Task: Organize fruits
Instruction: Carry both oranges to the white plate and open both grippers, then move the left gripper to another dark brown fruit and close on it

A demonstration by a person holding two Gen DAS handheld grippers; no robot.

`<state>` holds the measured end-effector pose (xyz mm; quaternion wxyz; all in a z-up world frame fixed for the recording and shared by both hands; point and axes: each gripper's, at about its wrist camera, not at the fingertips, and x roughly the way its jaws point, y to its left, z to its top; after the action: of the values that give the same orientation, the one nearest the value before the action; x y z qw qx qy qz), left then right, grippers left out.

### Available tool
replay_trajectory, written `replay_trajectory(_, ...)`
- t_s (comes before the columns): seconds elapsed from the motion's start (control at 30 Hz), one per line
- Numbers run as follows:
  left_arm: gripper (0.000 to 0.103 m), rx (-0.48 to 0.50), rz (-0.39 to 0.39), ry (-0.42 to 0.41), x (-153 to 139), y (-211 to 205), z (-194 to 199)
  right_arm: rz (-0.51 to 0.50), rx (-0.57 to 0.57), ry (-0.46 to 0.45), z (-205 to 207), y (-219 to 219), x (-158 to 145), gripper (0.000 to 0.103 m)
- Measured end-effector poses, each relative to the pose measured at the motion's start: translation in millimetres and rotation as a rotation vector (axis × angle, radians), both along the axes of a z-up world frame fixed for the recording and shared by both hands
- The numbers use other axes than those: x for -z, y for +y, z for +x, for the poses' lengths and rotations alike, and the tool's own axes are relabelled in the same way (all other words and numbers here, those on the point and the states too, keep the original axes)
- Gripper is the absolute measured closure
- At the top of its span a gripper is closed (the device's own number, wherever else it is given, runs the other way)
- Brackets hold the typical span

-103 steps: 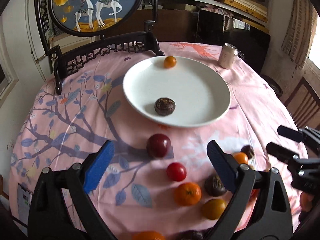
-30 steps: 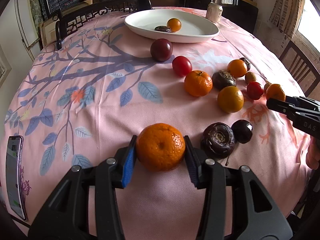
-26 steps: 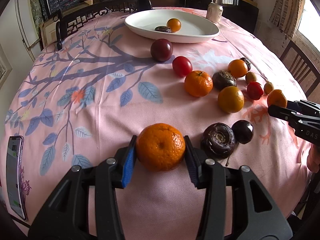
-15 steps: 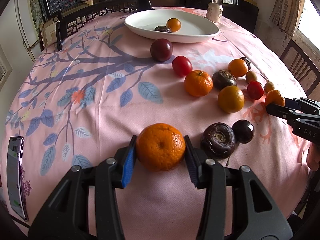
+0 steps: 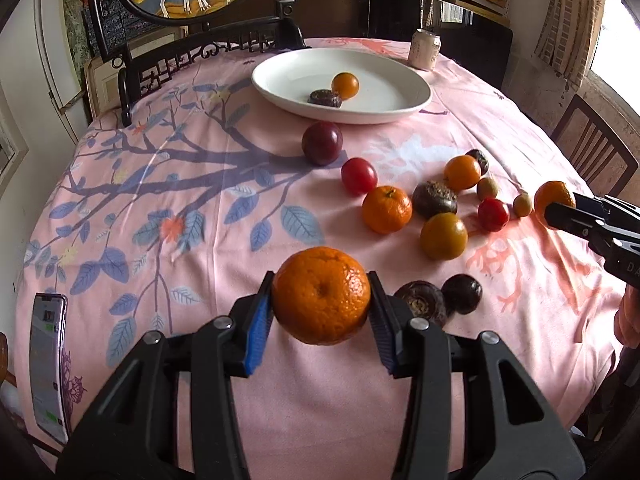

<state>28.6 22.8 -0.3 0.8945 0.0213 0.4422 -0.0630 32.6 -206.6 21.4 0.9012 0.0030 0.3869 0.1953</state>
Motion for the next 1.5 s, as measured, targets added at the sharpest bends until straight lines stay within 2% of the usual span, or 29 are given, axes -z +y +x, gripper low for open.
replay_trajectory(0.2, 0.058, 0.019, -0.006, -0.072, -37.6, -7.9, 27.8, 0.008, -0.039, -0.149, 17.9, 13.8, -42.6, 0.063)
replay_trajectory(0.37, 0.058, -0.018, -0.020, -0.133, -60.6, -15.3, 82.6, -0.017, -0.040, -0.207, 63.3, 35.8, -51.1, 0.063)
replay_trajectory(0.47, 0.058, -0.061, 0.010, -0.161, -61.8, -20.8, 124.7, -0.055, -0.021, -0.183, 95.1, 50.9, -41.7, 0.063)
replay_trajectory(0.6, 0.058, -0.120, 0.025, -0.098, -45.5, -19.6, 178.1, -0.096, -0.009, -0.123, 131.9, 66.5, -21.3, 0.063)
replay_trajectory(0.7, 0.058, -0.149, 0.047, -0.066, -30.1, -18.0, 203.1, -0.127, -0.013, -0.084, 150.6, 75.2, -5.7, 0.063)
replay_trajectory(0.9, 0.057, -0.173, 0.033, 0.002, -3.9, -15.1, 233.9, -0.177, -0.026, -0.026, 172.4, 92.0, 19.3, 0.063)
replay_trajectory(0.97, 0.057, -0.179, 0.035, 0.017, 1.6, -15.7, 238.7, -0.186, -0.029, -0.037, 173.6, 94.5, 21.5, 0.062)
replay_trajectory(1.03, 0.037, -0.190, 0.029, -0.002, 0.9, -15.4, 237.3, -0.193, -0.028, -0.038, 172.4, 94.2, 20.5, 0.057)
replay_trajectory(1.1, 0.028, -0.200, 0.029, -0.030, -5.7, -15.4, 231.5, -0.184, -0.020, -0.039, 169.5, 90.6, 17.8, 0.052)
replay_trajectory(1.37, 0.022, -0.153, 0.016, -0.086, -29.8, -22.5, 181.1, -0.121, -0.022, -0.034, 128.4, 59.9, 4.0, 0.051)
replay_trajectory(1.5, 0.019, -0.113, 0.051, -0.094, -29.9, -29.1, 145.5, -0.074, 0.002, -0.026, 99.4, 37.6, 1.2, 0.050)
